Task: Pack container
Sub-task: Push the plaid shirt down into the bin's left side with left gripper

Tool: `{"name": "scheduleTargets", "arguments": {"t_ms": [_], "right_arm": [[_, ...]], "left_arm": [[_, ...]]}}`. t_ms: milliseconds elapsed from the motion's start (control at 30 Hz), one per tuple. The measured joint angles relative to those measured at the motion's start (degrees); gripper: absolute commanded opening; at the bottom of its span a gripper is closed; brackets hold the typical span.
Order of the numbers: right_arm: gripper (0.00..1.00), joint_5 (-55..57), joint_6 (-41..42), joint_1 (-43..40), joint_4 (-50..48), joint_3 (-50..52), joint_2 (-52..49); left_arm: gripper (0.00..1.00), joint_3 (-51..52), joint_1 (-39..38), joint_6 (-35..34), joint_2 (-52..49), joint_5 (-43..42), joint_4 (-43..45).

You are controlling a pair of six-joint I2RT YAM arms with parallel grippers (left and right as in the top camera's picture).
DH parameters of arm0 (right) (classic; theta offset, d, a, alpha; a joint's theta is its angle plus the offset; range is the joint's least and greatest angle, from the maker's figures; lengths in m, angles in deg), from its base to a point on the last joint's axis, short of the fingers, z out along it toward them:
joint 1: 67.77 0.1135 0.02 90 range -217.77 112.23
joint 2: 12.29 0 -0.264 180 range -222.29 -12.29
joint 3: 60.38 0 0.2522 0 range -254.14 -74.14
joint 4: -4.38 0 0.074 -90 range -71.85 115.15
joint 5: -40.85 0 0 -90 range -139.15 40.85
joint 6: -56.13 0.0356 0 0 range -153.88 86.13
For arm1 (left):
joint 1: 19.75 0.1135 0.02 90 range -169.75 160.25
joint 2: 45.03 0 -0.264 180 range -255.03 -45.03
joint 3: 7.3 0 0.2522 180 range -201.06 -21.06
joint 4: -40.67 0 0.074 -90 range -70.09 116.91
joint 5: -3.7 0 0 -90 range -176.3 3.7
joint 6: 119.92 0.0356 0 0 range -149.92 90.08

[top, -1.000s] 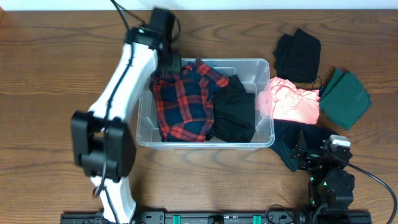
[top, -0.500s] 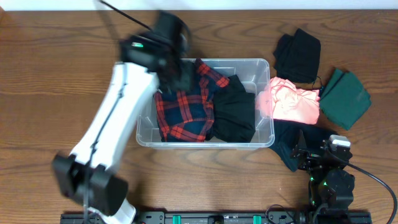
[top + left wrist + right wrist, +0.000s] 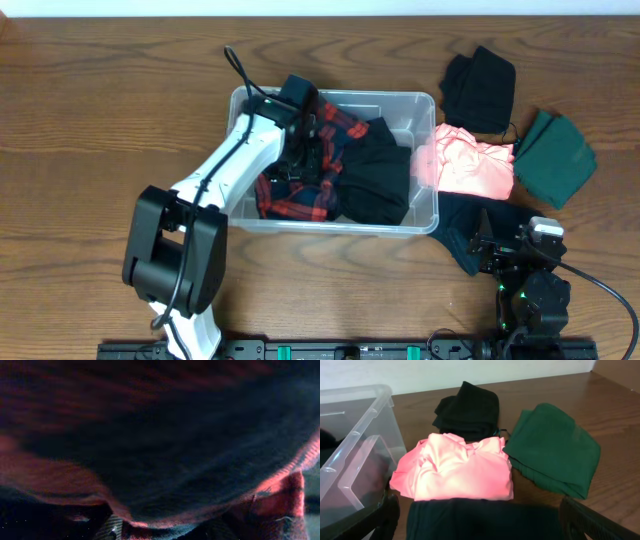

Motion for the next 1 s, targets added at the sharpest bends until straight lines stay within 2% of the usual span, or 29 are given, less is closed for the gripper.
{"name": "scheduleTargets", "arguments": {"t_ms": [233, 400, 567, 733, 767, 833, 867, 1000], "right_arm": [[0.99, 0.00, 0.00, 0.00, -0.02, 0.00, 0.00], [0.99, 0.00, 0.00, 0.00, -0.02, 0.00, 0.00], [0.99, 0.00, 0.00, 0.00, 0.00, 0.00, 0.00], [0.99, 0.00, 0.00, 0.00, 0.00, 0.00, 0.00], [0.99, 0.00, 0.00, 0.00, -0.02, 0.00, 0.00], [0.99, 0.00, 0.00, 0.00, 0.00, 0.00, 0.00], [0.99, 0.00, 0.00, 0.00, -0.02, 0.00, 0.00], [0.99, 0.02, 0.00, 0.00, -0.02, 0.00, 0.00]], "left_arm": [[0.54, -0.17, 6.51, -0.50, -0.42, -1.44, 2.03], [0.57, -0.22, 11.82, -0.44, -0.57, -0.28, 4.81], [0.57, -0.22, 13.14, 0.02, -0.63, 1.51, 6.88], [0.57, -2.16, 13.11, 0.00, -1.16, 1.66, 4.46], [0.62, -2.97, 13.11, -0.07, -1.18, 1.73, 3.23], [0.91, -5.05, 13.11, 0.04, -1.18, 2.10, 0.39], [0.98, -6.78, 13.11, -0.42, -1.14, 2.10, -1.27], [0.98, -14.10, 13.42, -0.83, 0.70, 5.29, -5.25]]}}
